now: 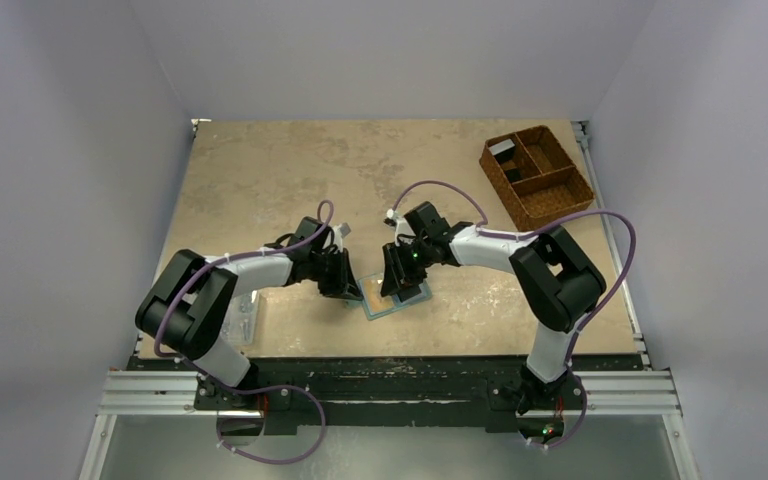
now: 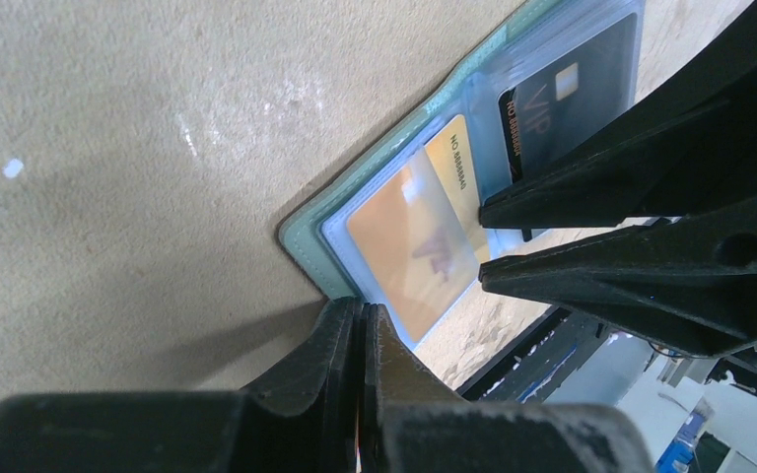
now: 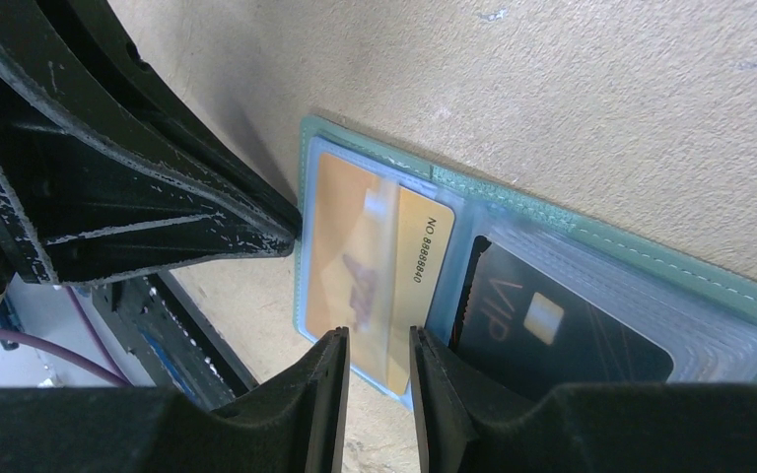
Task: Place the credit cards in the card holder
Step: Insert the credit card into the card holder.
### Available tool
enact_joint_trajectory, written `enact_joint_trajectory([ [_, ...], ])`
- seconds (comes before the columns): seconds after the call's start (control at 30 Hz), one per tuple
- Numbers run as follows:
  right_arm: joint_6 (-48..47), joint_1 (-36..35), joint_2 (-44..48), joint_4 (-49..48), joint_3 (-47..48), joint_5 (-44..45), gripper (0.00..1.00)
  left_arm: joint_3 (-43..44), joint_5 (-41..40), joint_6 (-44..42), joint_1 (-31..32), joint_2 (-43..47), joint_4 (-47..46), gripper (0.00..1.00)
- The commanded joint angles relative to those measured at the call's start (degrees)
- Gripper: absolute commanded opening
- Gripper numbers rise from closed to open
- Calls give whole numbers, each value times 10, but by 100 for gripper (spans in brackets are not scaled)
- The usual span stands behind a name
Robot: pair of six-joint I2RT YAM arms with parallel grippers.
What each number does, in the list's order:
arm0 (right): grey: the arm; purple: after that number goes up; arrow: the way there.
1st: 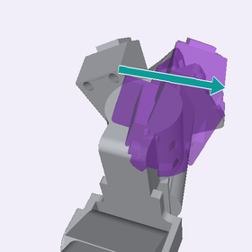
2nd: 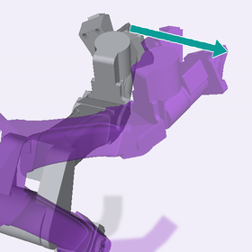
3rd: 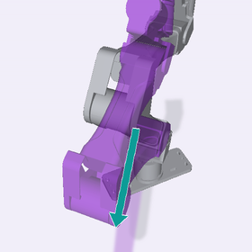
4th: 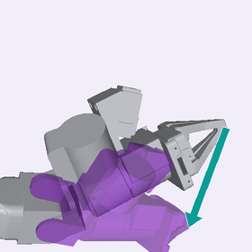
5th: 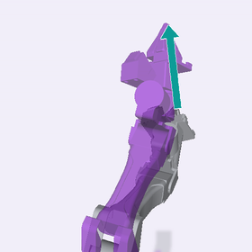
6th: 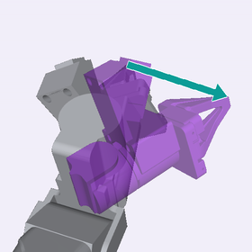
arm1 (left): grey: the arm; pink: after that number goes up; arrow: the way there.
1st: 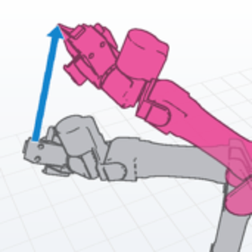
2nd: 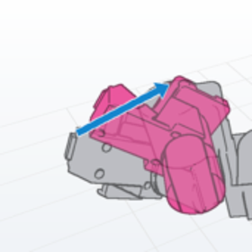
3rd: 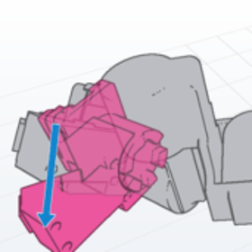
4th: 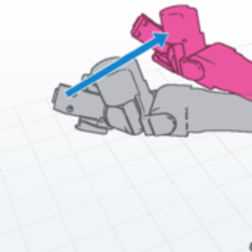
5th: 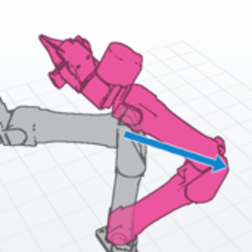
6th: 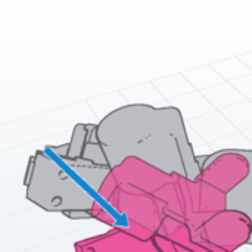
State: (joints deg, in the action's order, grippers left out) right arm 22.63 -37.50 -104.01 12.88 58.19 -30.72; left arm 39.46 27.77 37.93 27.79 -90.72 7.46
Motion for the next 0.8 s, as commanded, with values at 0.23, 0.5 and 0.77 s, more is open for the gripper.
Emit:
enact_joint_trajectory([
  [0.23,-1,0,2,-9,3,33,42,-9,-21,-20,-1,12,22,0],
  [0.5,42,-12,-19,-72,4,-26,42,-17,-1,-8,-1,-13,-13,0],
  [0.77,32,-15,-8,-61,6,-20,43,-17,-3,-10,-1,-11,-10,0],
])
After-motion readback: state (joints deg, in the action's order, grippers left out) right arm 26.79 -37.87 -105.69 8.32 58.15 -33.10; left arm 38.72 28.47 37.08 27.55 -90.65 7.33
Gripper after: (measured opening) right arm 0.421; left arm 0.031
